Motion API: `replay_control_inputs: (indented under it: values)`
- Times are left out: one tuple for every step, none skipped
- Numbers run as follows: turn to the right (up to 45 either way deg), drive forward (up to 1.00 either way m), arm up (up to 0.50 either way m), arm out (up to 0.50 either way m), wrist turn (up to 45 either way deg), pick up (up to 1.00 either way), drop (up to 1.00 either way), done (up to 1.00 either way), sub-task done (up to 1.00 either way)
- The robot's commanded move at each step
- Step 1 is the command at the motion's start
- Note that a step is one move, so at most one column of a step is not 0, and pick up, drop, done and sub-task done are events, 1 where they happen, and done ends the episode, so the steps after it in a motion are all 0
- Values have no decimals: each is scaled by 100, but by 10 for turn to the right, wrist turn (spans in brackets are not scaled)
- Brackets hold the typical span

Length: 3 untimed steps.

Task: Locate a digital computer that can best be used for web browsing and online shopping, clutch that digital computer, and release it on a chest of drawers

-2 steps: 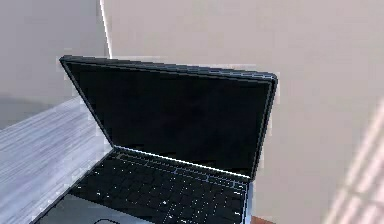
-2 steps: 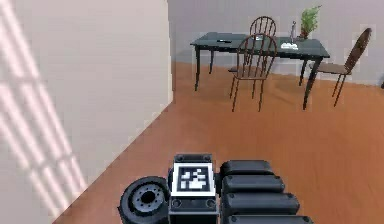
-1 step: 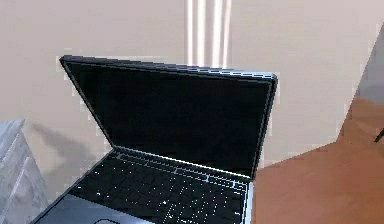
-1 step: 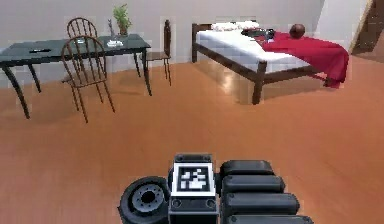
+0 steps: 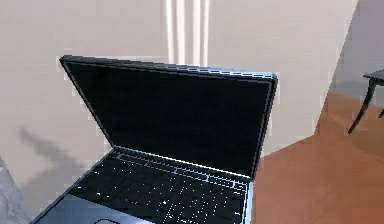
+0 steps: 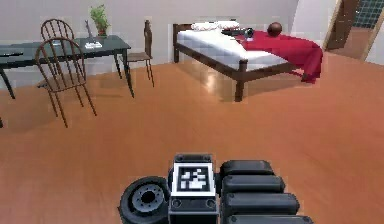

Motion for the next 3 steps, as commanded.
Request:
replay_control_inputs:
  values:
    - [30,0,0,0,0,0,0,0,0]
    - [-450,0,0,0,0,0,0,0,0]
    - [-210,0,0,0,0,0,0,0,0]
